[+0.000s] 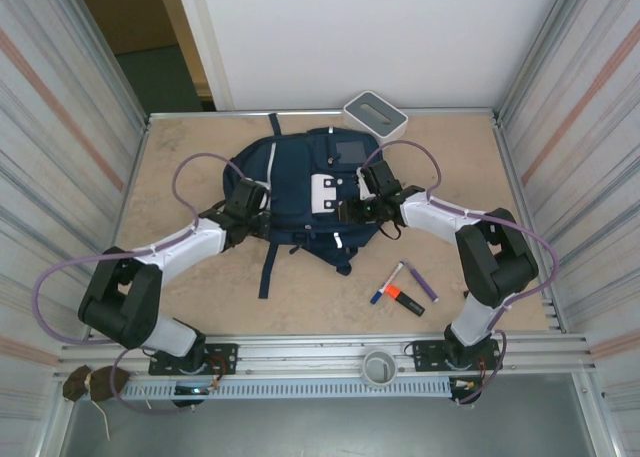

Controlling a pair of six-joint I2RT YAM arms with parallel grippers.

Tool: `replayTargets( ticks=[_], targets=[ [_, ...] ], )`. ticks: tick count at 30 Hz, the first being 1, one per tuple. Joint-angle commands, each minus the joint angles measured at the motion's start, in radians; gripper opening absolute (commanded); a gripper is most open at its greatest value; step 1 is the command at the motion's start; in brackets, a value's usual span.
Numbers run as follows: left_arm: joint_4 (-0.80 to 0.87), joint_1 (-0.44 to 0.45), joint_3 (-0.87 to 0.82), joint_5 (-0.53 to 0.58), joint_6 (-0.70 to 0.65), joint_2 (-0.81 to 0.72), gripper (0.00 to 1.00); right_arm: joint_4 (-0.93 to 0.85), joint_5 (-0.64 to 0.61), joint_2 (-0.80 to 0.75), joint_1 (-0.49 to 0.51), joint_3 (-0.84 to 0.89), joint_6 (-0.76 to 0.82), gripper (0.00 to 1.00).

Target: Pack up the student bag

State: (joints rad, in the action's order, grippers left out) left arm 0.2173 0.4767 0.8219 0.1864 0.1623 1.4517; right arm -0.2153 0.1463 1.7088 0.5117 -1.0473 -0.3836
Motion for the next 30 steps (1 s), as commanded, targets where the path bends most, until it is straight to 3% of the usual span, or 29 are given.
replayTargets(
  ticks=[1, 6, 16, 23, 26, 30],
  targets=[
    [0.031, -0.021, -0.017, -0.004, 0.009, -0.053, 0.11, -0.102, -0.101, 0.030, -0.030, -0.015, -0.008, 0.51],
    [0.039, -0.029, -0.027, -0.015, 0.001, -0.105, 0.00, -0.150, -0.135, 0.068, -0.058, -0.054, -0.003, 0.51],
    [0.076, -0.038, -0.089, -0.066, 0.017, -0.202, 0.00, -0.168, -0.140, 0.161, -0.108, -0.172, 0.017, 0.51],
    [0.029, -0.023, -0.104, -0.248, 0.053, -0.192, 0.00, -0.192, -0.097, 0.285, -0.143, -0.373, 0.034, 0.52],
    [-0.007, 0.005, -0.099, -0.282, 0.074, -0.185, 0.00, -0.190, -0.065, 0.248, -0.141, -0.400, 0.040, 0.53],
    [-0.021, 0.037, -0.096, -0.265, 0.091, -0.187, 0.00, -0.154, 0.008, 0.095, -0.118, -0.302, 0.011, 0.58]
  ],
)
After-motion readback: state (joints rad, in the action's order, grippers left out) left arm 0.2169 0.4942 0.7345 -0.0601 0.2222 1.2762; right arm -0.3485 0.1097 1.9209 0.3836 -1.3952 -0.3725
